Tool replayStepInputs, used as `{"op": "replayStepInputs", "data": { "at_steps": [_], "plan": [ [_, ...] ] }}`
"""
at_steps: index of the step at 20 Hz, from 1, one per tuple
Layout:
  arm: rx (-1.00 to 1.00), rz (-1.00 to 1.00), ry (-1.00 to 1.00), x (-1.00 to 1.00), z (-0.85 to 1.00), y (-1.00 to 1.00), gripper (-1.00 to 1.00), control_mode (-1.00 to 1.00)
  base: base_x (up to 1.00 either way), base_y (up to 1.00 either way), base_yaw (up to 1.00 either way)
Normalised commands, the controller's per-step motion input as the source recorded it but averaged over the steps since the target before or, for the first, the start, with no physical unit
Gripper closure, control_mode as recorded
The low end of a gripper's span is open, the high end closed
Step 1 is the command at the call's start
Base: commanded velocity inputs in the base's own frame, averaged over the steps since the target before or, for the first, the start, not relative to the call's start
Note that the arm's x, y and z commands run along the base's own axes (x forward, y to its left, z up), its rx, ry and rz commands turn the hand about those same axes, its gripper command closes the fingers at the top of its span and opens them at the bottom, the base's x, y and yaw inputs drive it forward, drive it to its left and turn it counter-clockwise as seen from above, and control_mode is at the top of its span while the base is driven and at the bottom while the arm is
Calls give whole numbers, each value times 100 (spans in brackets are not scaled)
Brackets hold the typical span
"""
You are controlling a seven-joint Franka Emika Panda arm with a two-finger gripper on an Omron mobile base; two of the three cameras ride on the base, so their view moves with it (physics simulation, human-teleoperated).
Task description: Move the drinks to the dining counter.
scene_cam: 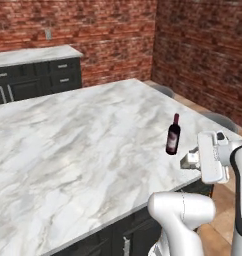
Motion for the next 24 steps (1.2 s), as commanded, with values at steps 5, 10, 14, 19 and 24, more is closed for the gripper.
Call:
{"op": "replayStepInputs", "data": {
  "at_steps": [5, 10, 14, 19, 24],
  "plan": [
    [0, 0, 0, 0, 0, 0, 100, 100, 35, -3, 25],
    [0, 3, 0, 0, -1, -8, 100, -100, 0, 0, 2],
    [0, 0, 2, 17, -4, -25, 100, -100, 0, 0, 0],
    [0, -6, 3, 52, -16, -39, 100, -100, 0, 0, 0],
    [1, -18, 2, 44, -14, -32, 100, -100, 0, 0, 0]
  ]
}}
